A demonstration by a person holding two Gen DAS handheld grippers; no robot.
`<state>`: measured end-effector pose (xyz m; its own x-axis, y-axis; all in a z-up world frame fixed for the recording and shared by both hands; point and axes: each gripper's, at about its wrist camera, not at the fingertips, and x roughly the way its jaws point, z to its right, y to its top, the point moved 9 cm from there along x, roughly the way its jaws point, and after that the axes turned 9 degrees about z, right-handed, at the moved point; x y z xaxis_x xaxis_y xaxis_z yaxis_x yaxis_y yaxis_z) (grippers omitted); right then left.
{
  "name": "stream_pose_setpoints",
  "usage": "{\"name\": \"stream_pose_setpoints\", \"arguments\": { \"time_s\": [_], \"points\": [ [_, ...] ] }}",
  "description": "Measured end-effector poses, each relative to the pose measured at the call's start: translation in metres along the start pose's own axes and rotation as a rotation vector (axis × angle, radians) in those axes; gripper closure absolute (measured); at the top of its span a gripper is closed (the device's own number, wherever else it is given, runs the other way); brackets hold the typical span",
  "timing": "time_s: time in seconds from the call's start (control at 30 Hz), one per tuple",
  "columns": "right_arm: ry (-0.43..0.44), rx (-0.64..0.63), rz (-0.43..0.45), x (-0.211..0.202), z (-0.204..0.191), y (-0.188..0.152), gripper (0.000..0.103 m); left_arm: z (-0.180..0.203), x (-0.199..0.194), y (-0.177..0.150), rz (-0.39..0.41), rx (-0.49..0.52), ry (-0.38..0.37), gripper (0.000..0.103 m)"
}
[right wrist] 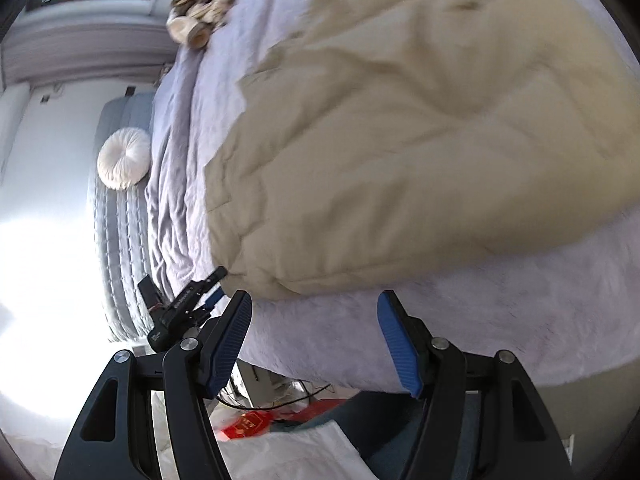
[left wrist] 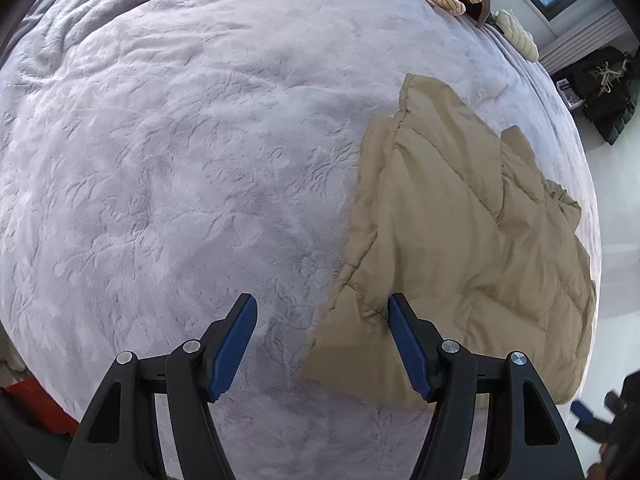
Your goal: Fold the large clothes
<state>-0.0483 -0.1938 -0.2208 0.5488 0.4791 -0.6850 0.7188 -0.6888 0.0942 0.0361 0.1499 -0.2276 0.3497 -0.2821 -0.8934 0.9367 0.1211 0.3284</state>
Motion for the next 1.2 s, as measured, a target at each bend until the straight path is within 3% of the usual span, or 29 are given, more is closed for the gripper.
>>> {"name": "stream_pose_setpoints", "arguments": {
  "time_s": [0.13,0.3,0.47,0.53,0.63,0.8,1.07,1.13,1.2],
  "points": [
    [-0.089,-0.133,0.026,0.013,-0.021,0.007,0.034,-0.003,0.0,0.002,-0.012,-0.02,-0.045,0.035],
    [-0.239,-0.299,0.097,0.02,-0.042,0.02,0.035,0.013,-0.007,0.026,-0.029,-0.045,-0.249,0.035],
    [-0.313,-0.374,0.127,0.037,-0.048,0.04,0.055,0.033,0.023,0.042,-0.153,-0.021,-0.415,0.035],
    [-0.325,-0.375,0.136,0.048,-0.051,0.05,0.069,0.031,0.039,0.049,-0.169,-0.007,-0.394,0.035],
    [-0.348,-0.386,0.167,0.056,-0.051,0.063,0.076,0.035,0.049,0.053,-0.178,0.025,-0.417,0.035],
    [-0.391,-0.403,0.228,0.064,-0.042,0.086,0.077,0.042,0.06,0.052,-0.181,0.118,-0.411,0.035],
    [-0.416,-0.379,0.198,0.107,-0.012,0.099,0.077,0.058,0.087,0.051,-0.255,0.168,-0.523,0.035],
    [-0.411,-0.381,0.192,0.112,-0.007,0.099,0.077,0.064,0.097,0.052,-0.282,0.168,-0.56,0.022],
    [-0.399,-0.377,0.188,0.115,-0.003,0.099,0.077,0.071,0.107,0.052,-0.303,0.178,-0.587,0.021]
  ]
}}
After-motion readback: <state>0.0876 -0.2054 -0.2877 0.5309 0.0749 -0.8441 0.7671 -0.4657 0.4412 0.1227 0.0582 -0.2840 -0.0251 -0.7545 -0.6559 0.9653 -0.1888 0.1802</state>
